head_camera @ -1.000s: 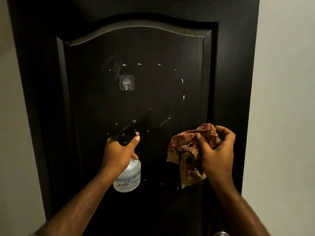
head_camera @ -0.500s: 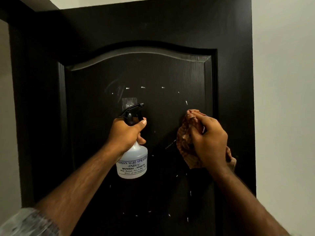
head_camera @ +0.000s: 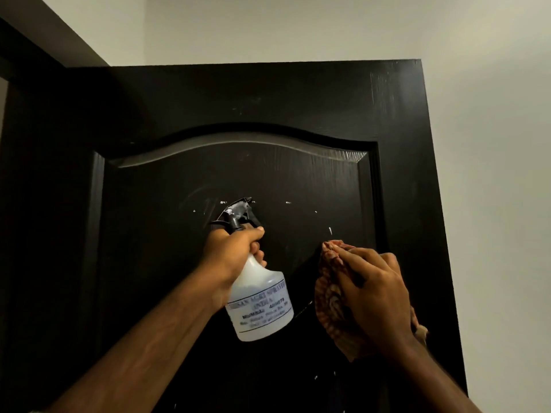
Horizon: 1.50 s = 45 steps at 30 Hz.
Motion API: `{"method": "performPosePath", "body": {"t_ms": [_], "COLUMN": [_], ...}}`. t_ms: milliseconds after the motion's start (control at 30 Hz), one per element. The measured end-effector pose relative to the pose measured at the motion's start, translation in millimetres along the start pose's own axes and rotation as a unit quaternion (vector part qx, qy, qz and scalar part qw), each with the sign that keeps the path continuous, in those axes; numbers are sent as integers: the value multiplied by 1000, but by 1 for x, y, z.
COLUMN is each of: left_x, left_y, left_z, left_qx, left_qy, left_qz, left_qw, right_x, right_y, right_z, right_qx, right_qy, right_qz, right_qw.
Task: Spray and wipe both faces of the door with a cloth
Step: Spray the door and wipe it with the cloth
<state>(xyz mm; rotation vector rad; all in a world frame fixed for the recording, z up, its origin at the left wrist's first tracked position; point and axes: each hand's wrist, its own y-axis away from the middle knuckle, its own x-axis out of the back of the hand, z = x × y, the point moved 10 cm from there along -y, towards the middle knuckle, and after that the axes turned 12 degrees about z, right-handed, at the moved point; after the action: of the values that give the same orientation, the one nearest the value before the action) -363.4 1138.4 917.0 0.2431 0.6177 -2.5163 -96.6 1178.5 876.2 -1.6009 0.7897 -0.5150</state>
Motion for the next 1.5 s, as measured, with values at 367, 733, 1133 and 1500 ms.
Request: {"method": "performPosePath", "body": {"t_ms": [367, 733, 1133, 1500], "left_x": [5, 12, 11, -6], "left_y": [23, 53, 55, 30], "left_z": [0, -9, -12, 7], "left_qx": [49, 74, 93, -68], "left_qy": [50, 115, 150, -169], "left_qz": [-104, -155, -146, -105], "left_qw": [992, 978, 973, 978], "right_x": [-1, -3, -2, -5], "right_y": [4, 9, 11, 15], "right_z": [2, 3, 3, 6], "right_qx": [-8, -31, -40, -44], "right_qy": [-27, -24, -26, -30], "right_qz": [19, 16, 19, 14], "right_qw": [999, 999, 999, 998]}}
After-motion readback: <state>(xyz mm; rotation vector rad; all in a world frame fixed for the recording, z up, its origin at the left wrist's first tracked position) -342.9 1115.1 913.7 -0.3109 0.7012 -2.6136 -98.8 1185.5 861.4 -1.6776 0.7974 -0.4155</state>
